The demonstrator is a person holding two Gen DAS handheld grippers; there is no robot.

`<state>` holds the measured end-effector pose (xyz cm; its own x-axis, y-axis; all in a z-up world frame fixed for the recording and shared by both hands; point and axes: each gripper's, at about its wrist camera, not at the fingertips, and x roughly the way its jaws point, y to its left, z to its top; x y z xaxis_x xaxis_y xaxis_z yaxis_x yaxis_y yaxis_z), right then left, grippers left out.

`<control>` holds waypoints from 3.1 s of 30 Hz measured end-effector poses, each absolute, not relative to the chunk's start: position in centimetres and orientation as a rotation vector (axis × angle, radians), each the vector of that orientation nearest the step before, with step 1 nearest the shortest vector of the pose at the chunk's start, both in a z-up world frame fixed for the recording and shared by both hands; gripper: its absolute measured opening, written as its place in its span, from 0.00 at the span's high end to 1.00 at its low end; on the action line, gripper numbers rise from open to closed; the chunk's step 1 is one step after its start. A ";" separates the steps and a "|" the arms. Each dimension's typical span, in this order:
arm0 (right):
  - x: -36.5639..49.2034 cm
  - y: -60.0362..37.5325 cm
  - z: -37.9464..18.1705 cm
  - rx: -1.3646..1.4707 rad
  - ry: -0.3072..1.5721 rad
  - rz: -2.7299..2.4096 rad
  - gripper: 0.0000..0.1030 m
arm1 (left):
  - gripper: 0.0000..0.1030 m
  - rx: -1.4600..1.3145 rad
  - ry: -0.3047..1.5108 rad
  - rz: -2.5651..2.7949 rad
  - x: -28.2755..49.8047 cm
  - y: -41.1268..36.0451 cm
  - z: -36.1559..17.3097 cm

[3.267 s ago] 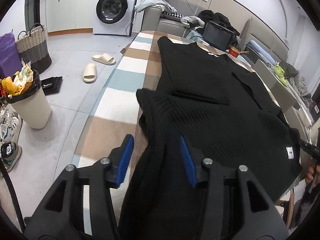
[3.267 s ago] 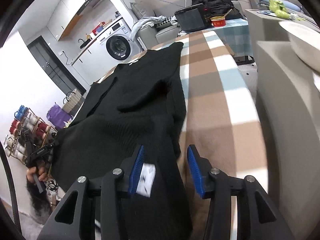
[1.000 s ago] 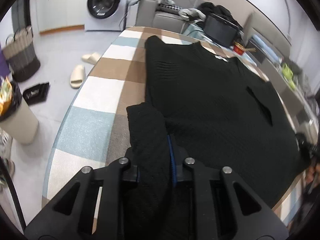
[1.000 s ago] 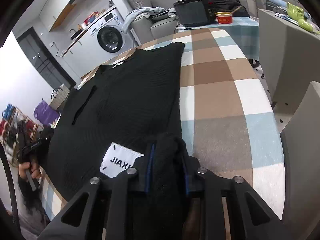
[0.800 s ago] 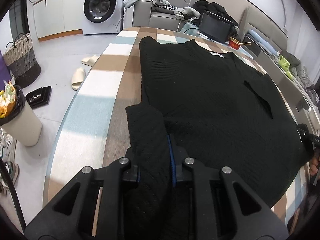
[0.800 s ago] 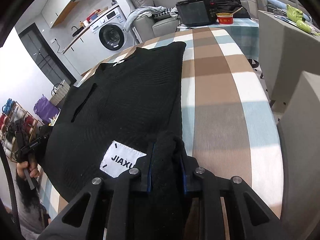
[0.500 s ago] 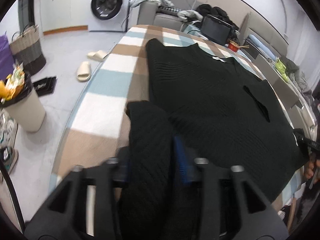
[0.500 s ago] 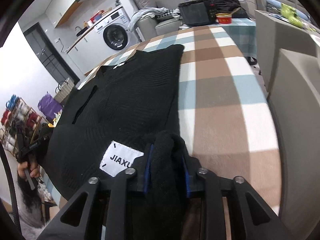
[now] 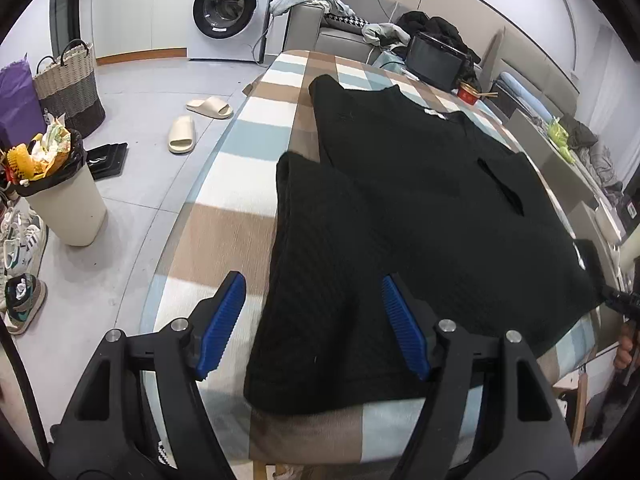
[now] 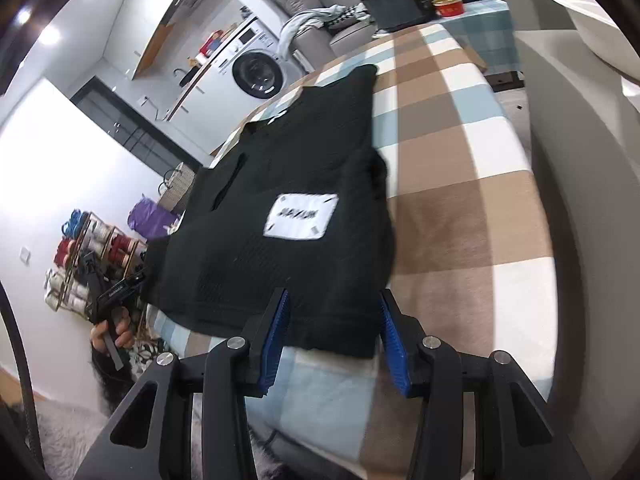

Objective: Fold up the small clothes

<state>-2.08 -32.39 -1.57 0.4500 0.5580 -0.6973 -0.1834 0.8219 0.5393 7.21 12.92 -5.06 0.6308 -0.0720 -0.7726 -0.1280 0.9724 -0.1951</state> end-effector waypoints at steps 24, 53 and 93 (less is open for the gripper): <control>-2.2 -31.1 -0.3 0.451 0.912 0.518 0.90 | 0.94 -0.309 0.822 -0.022 4.7 14.1 -3.3; 21.8 -32.6 1.8 0.537 0.856 0.225 0.54 | 0.37 -0.453 0.750 0.122 25.9 19.7 -0.8; 30.6 -29.2 -2.5 0.335 1.039 0.174 0.54 | 0.36 -0.122 1.016 0.202 22.1 18.5 -6.2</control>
